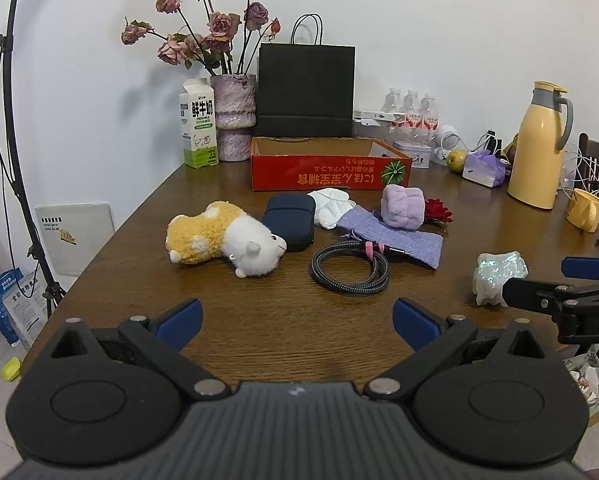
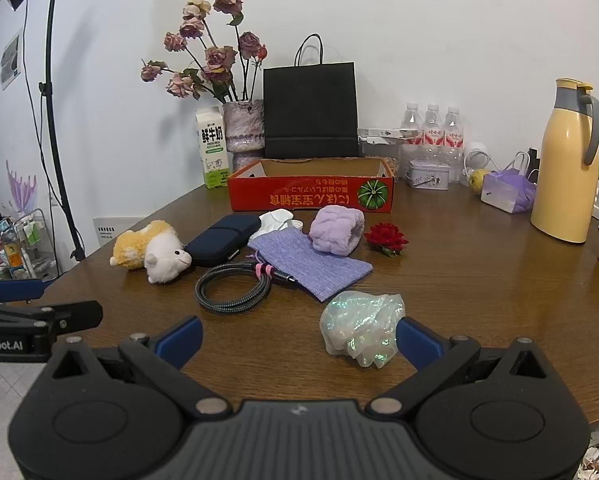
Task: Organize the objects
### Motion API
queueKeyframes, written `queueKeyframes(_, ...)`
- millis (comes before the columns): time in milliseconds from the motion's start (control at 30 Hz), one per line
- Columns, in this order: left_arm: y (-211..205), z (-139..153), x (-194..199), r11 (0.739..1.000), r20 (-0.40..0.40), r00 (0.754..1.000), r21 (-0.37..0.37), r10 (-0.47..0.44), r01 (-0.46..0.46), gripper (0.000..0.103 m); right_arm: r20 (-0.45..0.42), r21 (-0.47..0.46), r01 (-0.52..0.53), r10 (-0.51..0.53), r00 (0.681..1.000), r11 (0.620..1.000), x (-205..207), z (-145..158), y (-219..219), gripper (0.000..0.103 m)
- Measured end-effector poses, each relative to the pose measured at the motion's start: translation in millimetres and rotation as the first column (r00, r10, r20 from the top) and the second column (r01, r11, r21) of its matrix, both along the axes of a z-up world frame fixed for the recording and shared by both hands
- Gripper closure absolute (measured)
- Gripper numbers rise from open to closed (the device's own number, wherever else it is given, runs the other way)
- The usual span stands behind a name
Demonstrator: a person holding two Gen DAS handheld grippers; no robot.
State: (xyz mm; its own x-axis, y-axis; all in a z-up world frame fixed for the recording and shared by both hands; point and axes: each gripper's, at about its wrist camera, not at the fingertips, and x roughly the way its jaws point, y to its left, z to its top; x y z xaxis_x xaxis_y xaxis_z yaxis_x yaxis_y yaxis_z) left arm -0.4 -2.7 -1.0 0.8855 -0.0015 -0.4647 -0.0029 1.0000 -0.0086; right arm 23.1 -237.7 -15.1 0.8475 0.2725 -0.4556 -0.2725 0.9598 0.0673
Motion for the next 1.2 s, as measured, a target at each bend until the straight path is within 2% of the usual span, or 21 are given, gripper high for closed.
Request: queueKeyframes(1200, 5.2, -8.9, -3.4, 1.000, 0.009, 1.000, -0.012, 0.010, -0.010, 0.000, -0.003, 0.001, 0.000, 0.000, 1.000, 1.000, -0.3, -1.1, -0.5, 0.000)
